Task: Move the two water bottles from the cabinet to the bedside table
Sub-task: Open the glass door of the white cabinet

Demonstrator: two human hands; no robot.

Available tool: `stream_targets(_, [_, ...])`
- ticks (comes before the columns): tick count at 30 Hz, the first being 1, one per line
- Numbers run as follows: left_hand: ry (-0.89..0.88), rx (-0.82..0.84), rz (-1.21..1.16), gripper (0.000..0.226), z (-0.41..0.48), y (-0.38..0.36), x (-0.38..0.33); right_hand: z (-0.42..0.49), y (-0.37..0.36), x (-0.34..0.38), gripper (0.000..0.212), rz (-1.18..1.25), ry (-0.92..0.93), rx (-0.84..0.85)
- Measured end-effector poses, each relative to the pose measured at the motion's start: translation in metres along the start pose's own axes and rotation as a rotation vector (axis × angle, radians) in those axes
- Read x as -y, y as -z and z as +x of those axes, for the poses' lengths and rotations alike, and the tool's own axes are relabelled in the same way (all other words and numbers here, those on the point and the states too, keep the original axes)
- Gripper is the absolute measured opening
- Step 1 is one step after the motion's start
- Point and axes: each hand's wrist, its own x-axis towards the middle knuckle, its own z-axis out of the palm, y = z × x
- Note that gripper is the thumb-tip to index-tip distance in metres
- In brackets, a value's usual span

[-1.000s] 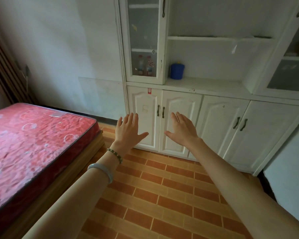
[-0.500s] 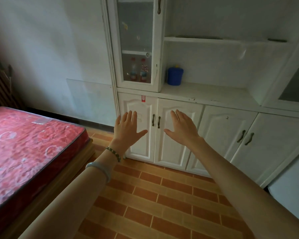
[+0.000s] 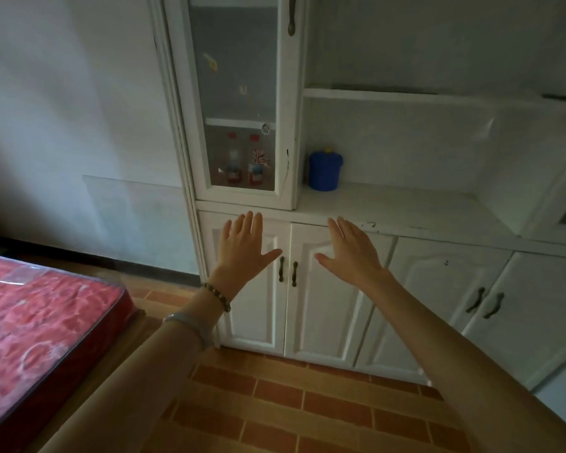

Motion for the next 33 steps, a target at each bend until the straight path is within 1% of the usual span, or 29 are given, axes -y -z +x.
stream_targets(6, [-0.019, 0.002, -0.024, 0.091, 0.102, -0.025, 0.026, 0.095, -0.008, -0.010, 0.079, -0.037, -0.021, -0.026])
stream_targets(13, [-0.057, 0.024, -0.036, 0.089, 0.173, -0.054, 0.046, 0.172, -0.022, -0.015, 0.079, -0.057, -0.013, -0.076])
stream_targets(17, [-0.066, 0.019, -0.042, 0.090, 0.200, -0.066, 0.047, 0.197, -0.029, -0.020, 0.079, -0.062, -0.012, -0.092])
stream_targets(26, [-0.071, -0.003, -0.037, 0.089, 0.230, -0.076, 0.046, 0.227, -0.032, -0.036, 0.080, -0.078, -0.013, -0.082])
stream_targets(29, [-0.081, -0.048, -0.030, 0.088, 0.242, -0.070, 0.046, 0.238, -0.025, -0.039, 0.080, -0.081, -0.008, -0.098])
stream_targets(33, [-0.103, -0.126, -0.037, 0.085, 0.267, -0.050, 0.042, 0.259, -0.002, -0.045, 0.080, -0.086, 0.016, -0.159])
